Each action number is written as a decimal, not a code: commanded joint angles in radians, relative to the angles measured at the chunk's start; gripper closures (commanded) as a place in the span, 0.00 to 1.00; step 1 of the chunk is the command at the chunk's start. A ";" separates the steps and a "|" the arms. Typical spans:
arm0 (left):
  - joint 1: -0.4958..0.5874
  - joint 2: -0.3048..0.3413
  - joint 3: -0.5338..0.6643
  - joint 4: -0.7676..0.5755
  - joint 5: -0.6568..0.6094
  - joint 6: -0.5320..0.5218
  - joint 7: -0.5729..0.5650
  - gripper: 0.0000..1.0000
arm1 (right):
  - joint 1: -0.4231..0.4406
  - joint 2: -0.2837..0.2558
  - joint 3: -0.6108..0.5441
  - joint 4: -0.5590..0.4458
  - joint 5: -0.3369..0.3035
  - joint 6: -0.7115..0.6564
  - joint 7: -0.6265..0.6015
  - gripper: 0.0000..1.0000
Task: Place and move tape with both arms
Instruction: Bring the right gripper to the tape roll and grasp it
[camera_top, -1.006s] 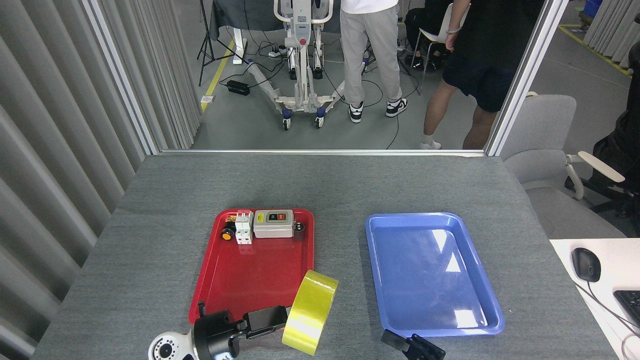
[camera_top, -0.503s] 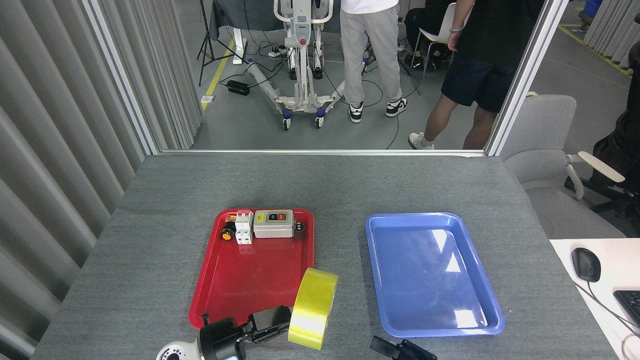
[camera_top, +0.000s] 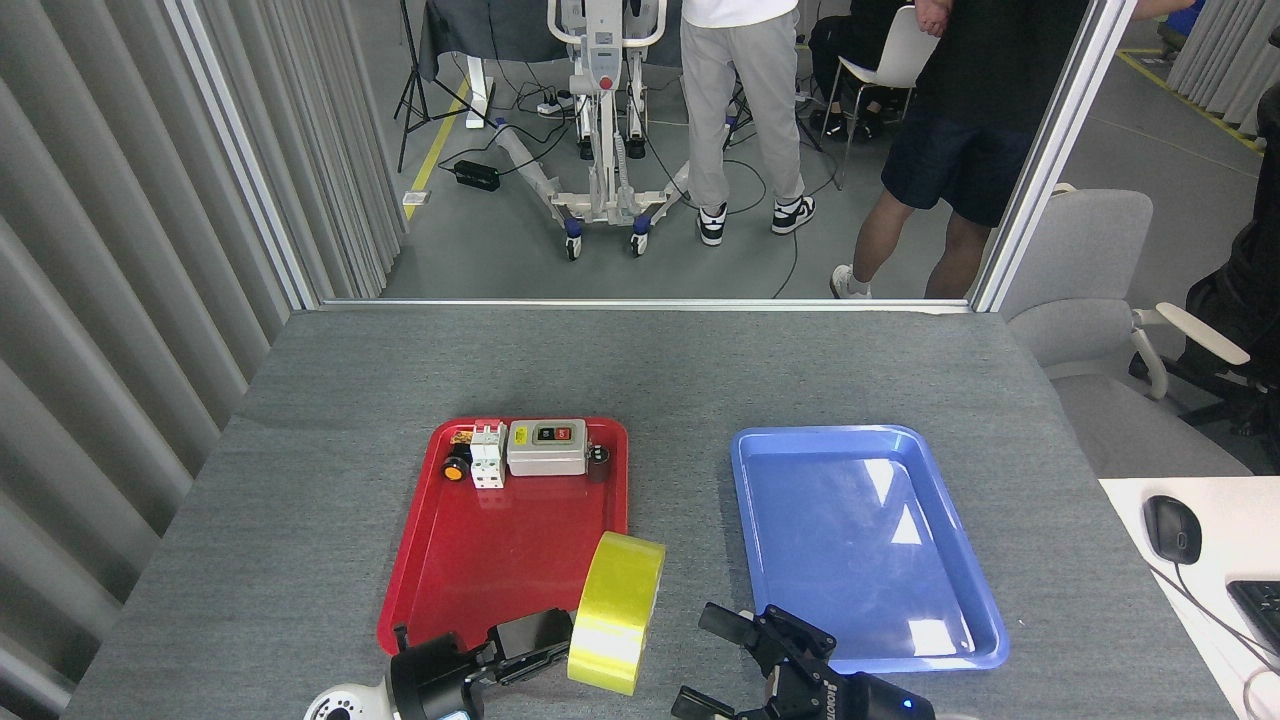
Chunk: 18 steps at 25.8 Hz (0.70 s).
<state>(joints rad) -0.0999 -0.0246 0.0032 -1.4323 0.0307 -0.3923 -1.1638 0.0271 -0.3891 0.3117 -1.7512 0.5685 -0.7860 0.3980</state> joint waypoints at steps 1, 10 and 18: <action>0.000 0.000 0.003 0.000 0.000 0.000 0.000 1.00 | -0.036 0.027 0.052 0.001 0.064 0.001 0.002 0.05; -0.001 0.000 0.004 0.004 -0.012 0.000 0.001 1.00 | -0.105 0.079 0.125 0.045 0.116 0.001 0.002 0.16; -0.001 0.000 0.008 0.010 -0.020 -0.002 0.001 1.00 | -0.118 0.079 0.127 0.079 0.116 0.001 0.002 0.39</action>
<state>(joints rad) -0.0999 -0.0243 0.0093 -1.4244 0.0139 -0.3946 -1.1630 -0.0885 -0.3099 0.4381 -1.6822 0.6840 -0.7860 0.4009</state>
